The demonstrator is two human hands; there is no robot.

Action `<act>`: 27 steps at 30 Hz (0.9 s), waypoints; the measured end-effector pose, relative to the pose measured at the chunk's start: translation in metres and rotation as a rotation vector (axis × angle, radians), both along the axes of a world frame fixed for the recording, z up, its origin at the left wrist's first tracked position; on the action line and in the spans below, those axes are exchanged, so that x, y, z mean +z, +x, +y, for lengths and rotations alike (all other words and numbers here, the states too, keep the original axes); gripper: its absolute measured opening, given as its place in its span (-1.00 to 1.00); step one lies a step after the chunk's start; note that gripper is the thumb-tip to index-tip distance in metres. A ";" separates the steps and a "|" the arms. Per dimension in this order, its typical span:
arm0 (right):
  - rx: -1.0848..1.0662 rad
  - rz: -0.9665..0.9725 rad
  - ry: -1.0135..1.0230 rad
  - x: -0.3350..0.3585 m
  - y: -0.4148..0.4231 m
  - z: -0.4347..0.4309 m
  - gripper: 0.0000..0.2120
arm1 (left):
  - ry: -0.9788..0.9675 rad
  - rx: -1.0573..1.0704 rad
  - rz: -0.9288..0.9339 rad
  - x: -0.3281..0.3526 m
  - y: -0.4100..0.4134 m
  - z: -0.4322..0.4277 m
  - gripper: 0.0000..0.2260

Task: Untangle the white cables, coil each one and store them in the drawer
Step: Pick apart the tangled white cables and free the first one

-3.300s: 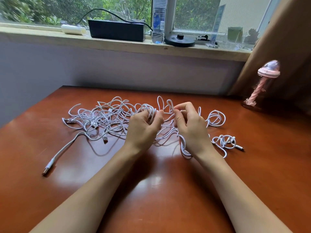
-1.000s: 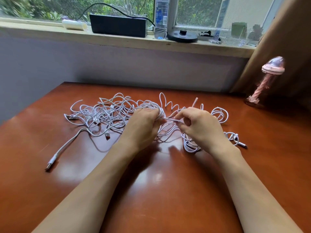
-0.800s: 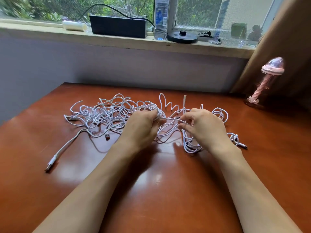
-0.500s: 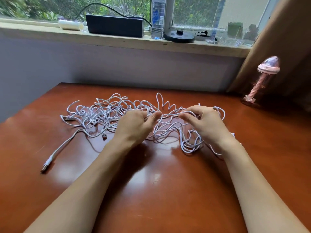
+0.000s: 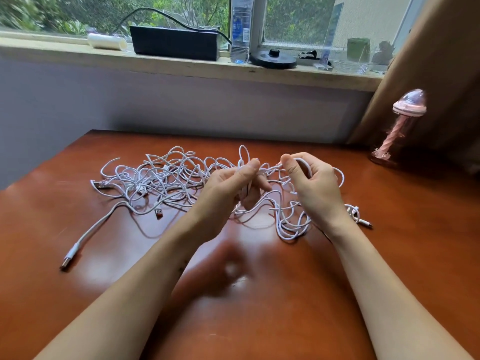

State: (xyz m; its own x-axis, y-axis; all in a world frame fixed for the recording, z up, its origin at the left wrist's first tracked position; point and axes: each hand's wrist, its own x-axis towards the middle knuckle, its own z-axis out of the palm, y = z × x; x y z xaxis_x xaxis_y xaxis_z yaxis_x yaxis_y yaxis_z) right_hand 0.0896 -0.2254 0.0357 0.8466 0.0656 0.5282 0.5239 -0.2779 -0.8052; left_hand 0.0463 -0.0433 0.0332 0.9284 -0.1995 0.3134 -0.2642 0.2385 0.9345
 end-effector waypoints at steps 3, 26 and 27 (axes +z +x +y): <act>0.008 -0.001 -0.099 -0.008 0.005 0.002 -0.78 | -0.151 -0.064 0.038 0.003 0.000 0.000 -0.64; 0.074 0.127 -0.494 -0.025 -0.023 0.041 -0.78 | -0.514 0.133 0.161 0.002 0.013 0.014 -0.55; 0.042 0.103 -0.445 -0.024 -0.023 0.042 -0.86 | -0.514 0.148 0.151 0.002 0.013 0.014 -0.52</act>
